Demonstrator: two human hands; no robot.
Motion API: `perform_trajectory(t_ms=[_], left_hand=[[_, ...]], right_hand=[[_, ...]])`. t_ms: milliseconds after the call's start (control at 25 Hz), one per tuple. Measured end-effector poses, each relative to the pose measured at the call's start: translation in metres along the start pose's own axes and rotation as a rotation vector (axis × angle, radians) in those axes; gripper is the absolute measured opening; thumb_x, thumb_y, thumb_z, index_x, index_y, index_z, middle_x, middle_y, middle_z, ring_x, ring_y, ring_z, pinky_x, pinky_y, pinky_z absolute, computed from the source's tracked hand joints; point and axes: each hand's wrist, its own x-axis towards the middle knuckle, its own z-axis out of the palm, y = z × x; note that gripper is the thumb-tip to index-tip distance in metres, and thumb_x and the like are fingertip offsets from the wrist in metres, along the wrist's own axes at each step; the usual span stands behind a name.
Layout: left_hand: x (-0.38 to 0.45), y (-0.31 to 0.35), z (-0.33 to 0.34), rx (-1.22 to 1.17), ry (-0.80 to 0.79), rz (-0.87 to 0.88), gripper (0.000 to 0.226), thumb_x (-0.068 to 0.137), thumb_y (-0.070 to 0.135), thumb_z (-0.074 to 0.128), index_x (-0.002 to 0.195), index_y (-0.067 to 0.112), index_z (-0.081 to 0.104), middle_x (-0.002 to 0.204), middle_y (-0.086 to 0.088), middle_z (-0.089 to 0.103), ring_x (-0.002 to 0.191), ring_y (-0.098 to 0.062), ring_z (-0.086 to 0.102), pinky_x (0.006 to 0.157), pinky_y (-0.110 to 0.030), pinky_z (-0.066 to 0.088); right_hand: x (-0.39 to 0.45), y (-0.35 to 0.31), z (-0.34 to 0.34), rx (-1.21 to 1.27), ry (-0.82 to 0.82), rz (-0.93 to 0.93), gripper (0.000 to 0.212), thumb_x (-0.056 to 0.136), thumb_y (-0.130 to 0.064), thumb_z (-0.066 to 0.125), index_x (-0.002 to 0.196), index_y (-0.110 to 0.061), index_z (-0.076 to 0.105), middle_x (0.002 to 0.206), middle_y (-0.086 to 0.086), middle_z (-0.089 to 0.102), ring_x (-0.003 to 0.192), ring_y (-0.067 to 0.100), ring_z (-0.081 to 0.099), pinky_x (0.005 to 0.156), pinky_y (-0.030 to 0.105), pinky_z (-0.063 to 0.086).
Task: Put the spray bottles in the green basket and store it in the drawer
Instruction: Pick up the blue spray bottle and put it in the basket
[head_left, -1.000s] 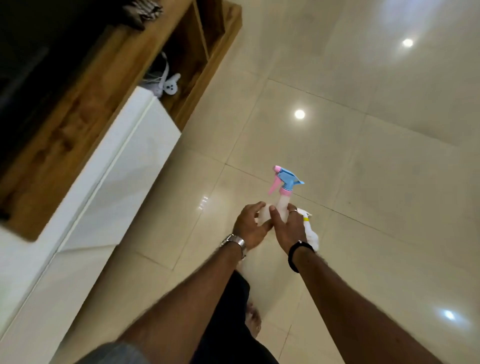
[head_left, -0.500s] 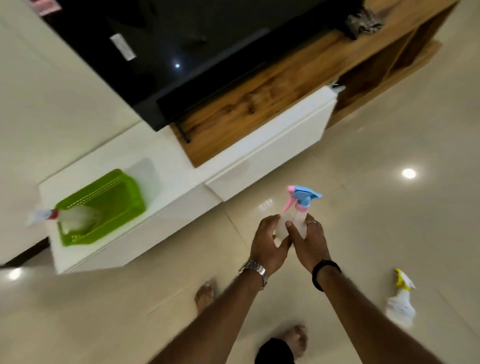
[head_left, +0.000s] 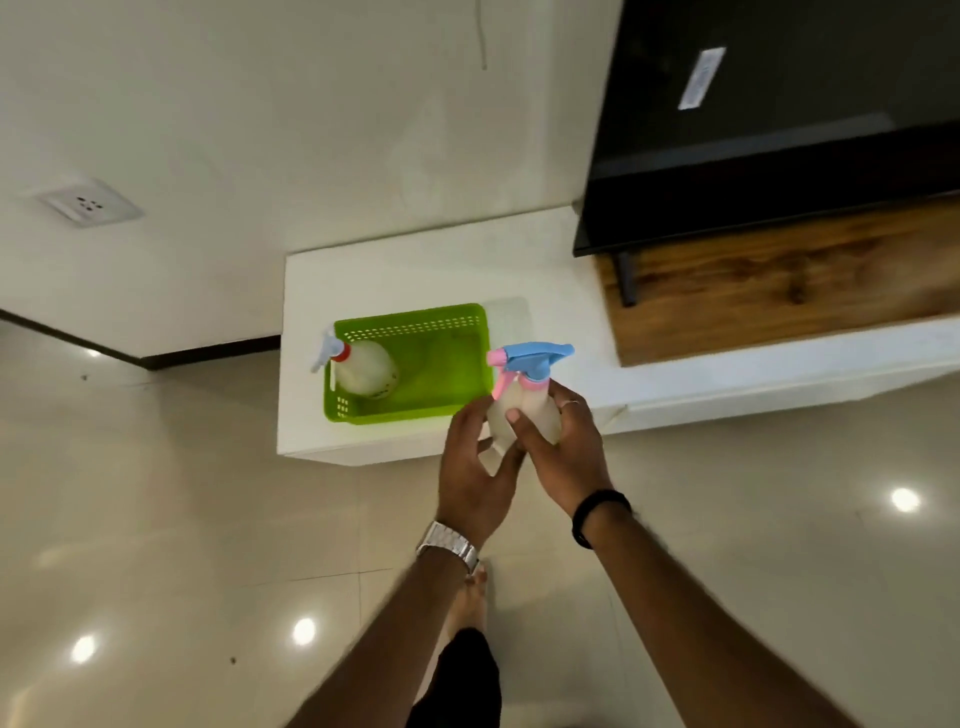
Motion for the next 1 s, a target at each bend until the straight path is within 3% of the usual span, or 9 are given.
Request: perform_trajectory(t_ms=[200, 400, 480, 560, 600, 760, 1000], left_hand=[[0.071, -0.033, -0.065, 0.076, 0.086, -0.01, 0.062, 0.087, 0.014, 0.072, 0.143, 0.008, 0.046, 0.138, -0.007, 0.05, 0.121, -0.019, 0.055, 0.095, -0.03, 0.053], [0.114, -0.066, -0.079, 0.176, 0.028, -0.051, 0.06, 0.087, 0.005, 0.066, 0.143, 0.004, 0.045, 0.143, -0.014, 0.05, 0.13, -0.029, 0.051, 0.105, -0.043, 0.047], [0.122, -0.078, -0.078, 0.208, 0.022, -0.04, 0.059, 0.084, 0.0, 0.065, 0.14, 0.004, 0.048, 0.139, -0.015, 0.053, 0.129, -0.027, 0.05, 0.108, -0.032, 0.043], [0.125, -0.088, -0.077, 0.223, 0.021, -0.039, 0.061, 0.082, -0.004, 0.063, 0.141, 0.004, 0.047, 0.142, -0.014, 0.053, 0.132, -0.022, 0.046, 0.108, -0.005, 0.03], [0.126, -0.091, -0.076, 0.227, 0.018, -0.05, 0.061, 0.083, -0.003, 0.063, 0.141, 0.004, 0.047, 0.143, -0.014, 0.052, 0.134, -0.023, 0.046, 0.105, 0.002, 0.024], [0.127, -0.106, -0.075, 0.247, 0.027, -0.114, 0.062, 0.085, 0.0, 0.063, 0.144, 0.001, 0.044, 0.146, -0.016, 0.051, 0.137, -0.029, 0.047, 0.106, -0.011, 0.026], [0.134, -0.111, -0.079, 0.253, 0.051, -0.103, 0.064, 0.084, -0.003, 0.062, 0.145, -0.002, 0.041, 0.149, -0.017, 0.048, 0.139, -0.028, 0.044, 0.1, 0.008, 0.013]], right_hand=[[0.059, -0.035, 0.087, -0.092, -0.072, -0.045, 0.053, 0.091, -0.035, 0.072, 0.139, -0.02, 0.054, 0.133, 0.0, 0.06, 0.119, 0.018, 0.059, 0.1, 0.035, 0.051], [0.099, -0.023, 0.134, -0.233, -0.086, -0.034, 0.042, 0.093, -0.031, 0.07, 0.129, -0.014, 0.057, 0.126, 0.003, 0.061, 0.114, 0.021, 0.059, 0.094, 0.033, 0.049], [0.109, -0.01, 0.147, -0.279, -0.08, -0.016, 0.035, 0.094, -0.028, 0.069, 0.121, -0.009, 0.057, 0.122, 0.007, 0.06, 0.112, 0.025, 0.059, 0.092, 0.037, 0.05], [0.117, 0.002, 0.157, -0.302, -0.081, -0.003, 0.032, 0.094, -0.027, 0.069, 0.117, -0.009, 0.056, 0.12, 0.009, 0.06, 0.11, 0.025, 0.06, 0.089, 0.037, 0.05], [0.119, 0.006, 0.161, -0.309, -0.085, -0.003, 0.031, 0.095, -0.027, 0.068, 0.117, -0.01, 0.056, 0.12, 0.009, 0.06, 0.11, 0.025, 0.06, 0.087, 0.034, 0.048], [0.134, 0.018, 0.177, -0.364, -0.106, -0.042, 0.038, 0.096, -0.029, 0.067, 0.125, -0.008, 0.055, 0.128, 0.011, 0.057, 0.118, 0.026, 0.057, 0.092, 0.031, 0.046], [0.144, 0.018, 0.188, -0.383, -0.08, -0.089, 0.05, 0.096, -0.035, 0.065, 0.134, -0.005, 0.051, 0.133, 0.012, 0.055, 0.124, 0.028, 0.054, 0.102, 0.042, 0.047]])
